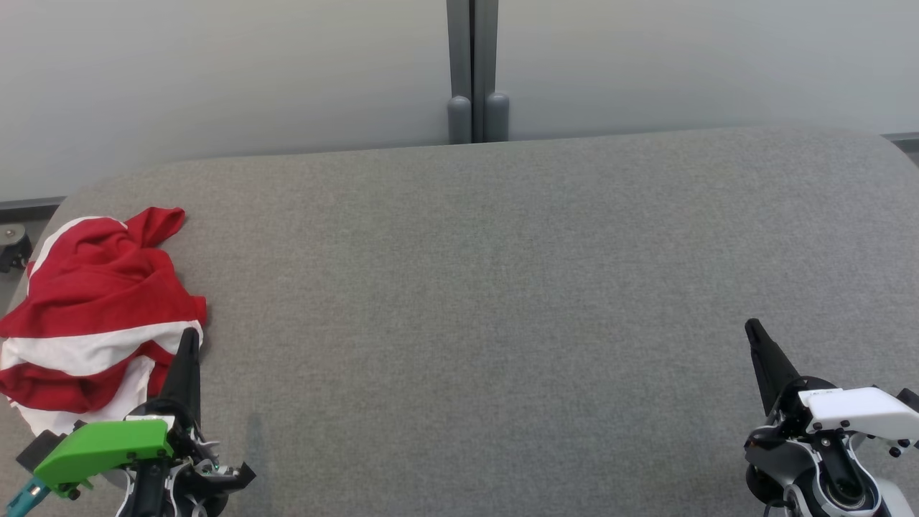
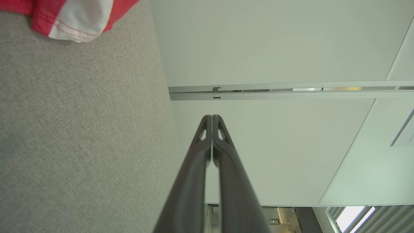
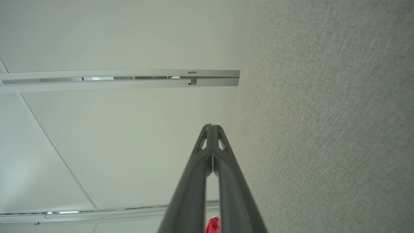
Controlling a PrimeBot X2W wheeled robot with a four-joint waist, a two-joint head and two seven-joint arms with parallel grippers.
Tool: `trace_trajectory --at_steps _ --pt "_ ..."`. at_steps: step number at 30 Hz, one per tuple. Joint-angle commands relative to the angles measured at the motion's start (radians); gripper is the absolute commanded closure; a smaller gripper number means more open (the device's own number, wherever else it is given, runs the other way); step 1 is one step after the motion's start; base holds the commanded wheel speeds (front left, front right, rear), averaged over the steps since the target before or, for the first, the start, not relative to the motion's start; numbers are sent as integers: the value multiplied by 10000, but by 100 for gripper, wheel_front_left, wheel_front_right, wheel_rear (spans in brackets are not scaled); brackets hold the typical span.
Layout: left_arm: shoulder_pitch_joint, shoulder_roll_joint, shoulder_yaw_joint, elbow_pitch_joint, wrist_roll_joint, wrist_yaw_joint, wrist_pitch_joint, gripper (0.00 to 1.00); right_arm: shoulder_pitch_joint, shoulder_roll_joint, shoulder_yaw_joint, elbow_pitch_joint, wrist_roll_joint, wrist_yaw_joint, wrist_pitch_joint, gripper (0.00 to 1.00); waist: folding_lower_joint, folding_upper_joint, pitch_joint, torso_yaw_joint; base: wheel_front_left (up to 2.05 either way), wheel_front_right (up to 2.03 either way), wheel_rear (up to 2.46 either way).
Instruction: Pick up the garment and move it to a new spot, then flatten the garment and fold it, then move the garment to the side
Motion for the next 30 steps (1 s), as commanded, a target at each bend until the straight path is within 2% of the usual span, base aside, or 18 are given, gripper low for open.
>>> trace_trajectory --at_steps 1,11,12,23,30 --pt "-100 3 16 -29 -33 25 40 100 -63 -54 -23 -24 11 4 34 100 0 0 0 0 0 0 0" --pt "-101 3 16 -29 -33 25 40 100 -64 -54 -23 -24 11 4 34 100 0 0 0 0 0 0 0" --pt "12 -4 -2 33 4 -2 -7 0 13 7 1 29 -5 0 -3 0 0 0 0 0 0 0 0" --pt "97 23 -191 492 434 -31 -404 0 228 -92 204 102 -498 -1 -395 0 0 0 24 1 0 0 0" --pt "-8 108 -240 502 1967 -56 -739 0 142 -192 150 48 -1894 -1 -735 0 0 0 59 0 0 0 0"
